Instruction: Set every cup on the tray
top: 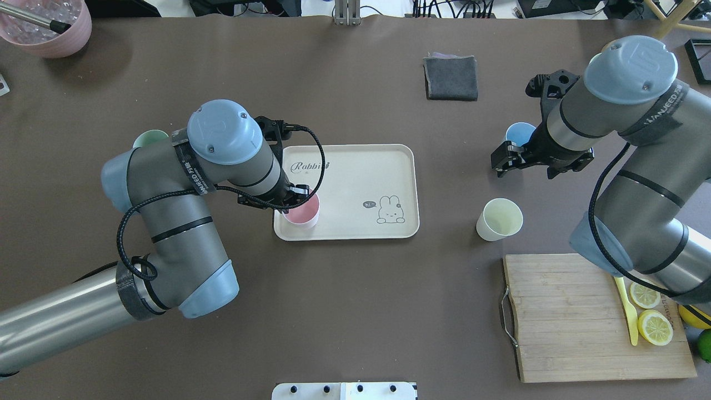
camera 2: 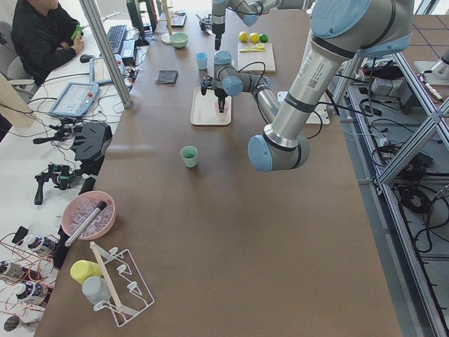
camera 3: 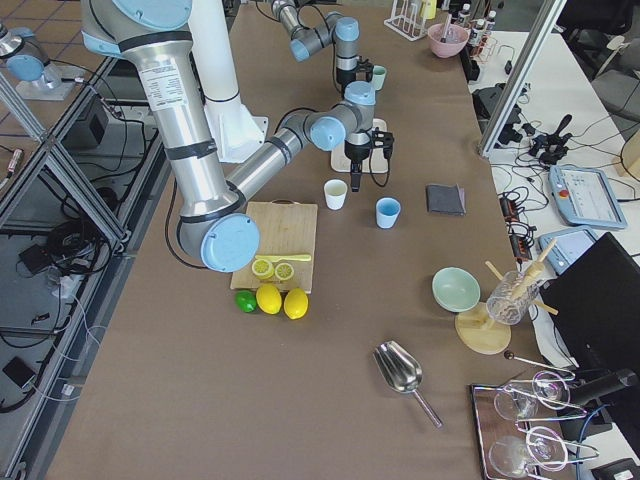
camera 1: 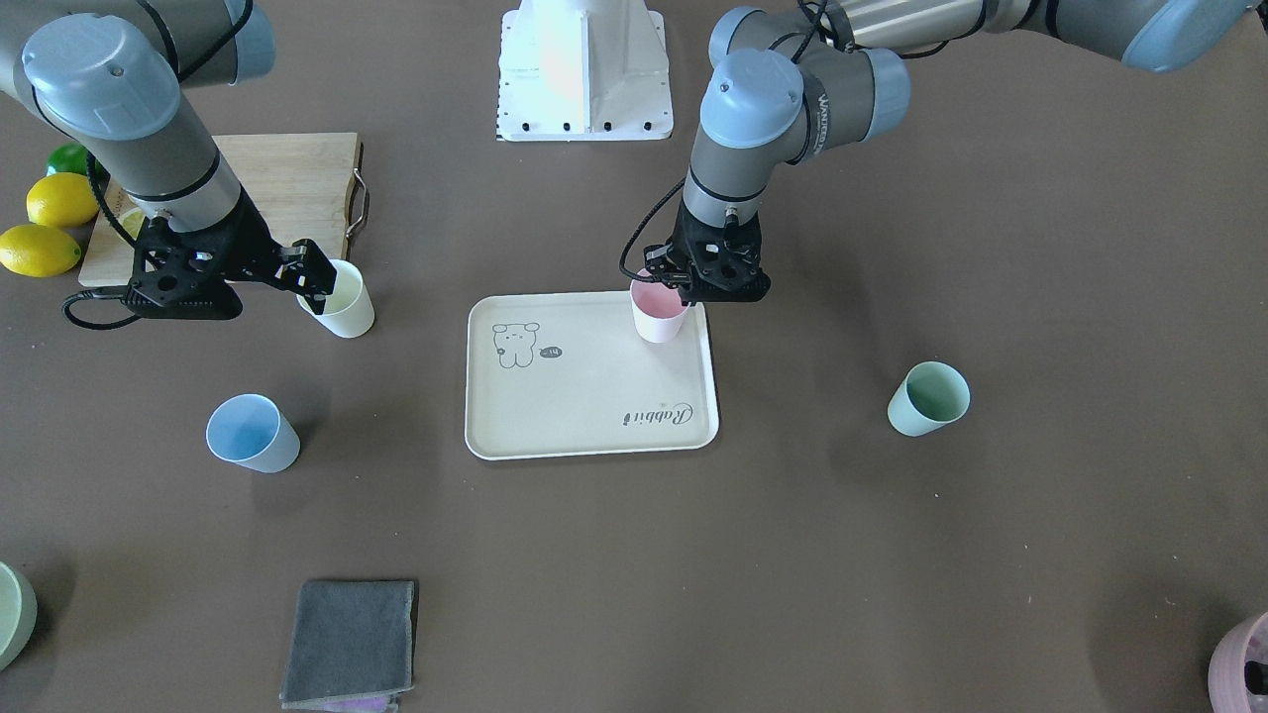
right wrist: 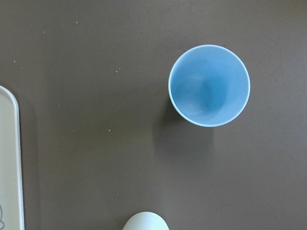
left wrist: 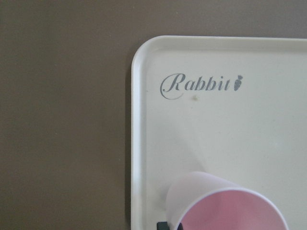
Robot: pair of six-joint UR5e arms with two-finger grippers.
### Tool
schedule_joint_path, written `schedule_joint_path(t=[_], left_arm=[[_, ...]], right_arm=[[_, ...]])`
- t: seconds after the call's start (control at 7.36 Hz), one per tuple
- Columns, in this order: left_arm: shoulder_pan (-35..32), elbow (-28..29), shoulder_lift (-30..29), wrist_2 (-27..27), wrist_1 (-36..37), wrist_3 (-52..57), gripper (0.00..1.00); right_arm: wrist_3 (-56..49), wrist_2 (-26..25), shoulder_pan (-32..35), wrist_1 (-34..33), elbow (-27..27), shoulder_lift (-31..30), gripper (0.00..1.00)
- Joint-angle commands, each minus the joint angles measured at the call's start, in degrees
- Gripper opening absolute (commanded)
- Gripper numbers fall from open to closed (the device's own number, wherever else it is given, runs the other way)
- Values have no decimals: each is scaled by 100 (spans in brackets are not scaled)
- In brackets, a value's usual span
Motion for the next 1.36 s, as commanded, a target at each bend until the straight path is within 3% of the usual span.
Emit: schedule_joint_path(t=[0.0, 0.14, 0.41, 0.68, 1.09, 1.22], left_arm=[[33, 90, -12, 272, -13, 6, 54], [33, 47, -12, 309, -5, 6, 97], [-2, 29, -82, 300, 4, 24, 98], [-20, 12, -144, 300, 22, 24, 98], [-81, 12, -144, 300, 31, 59, 98], [-81, 12, -144, 300, 31, 59, 98]], right_arm=[[3, -9, -67, 0, -29, -20, 100], [3, -10, -111, 0, -55, -20, 100], [20, -18, -234, 270, -47, -300, 100], [439, -132, -418, 1262, -82, -784, 100], [486, -422, -743, 1283, -187, -776, 96], [486, -414, -744, 1283, -196, -759, 43]])
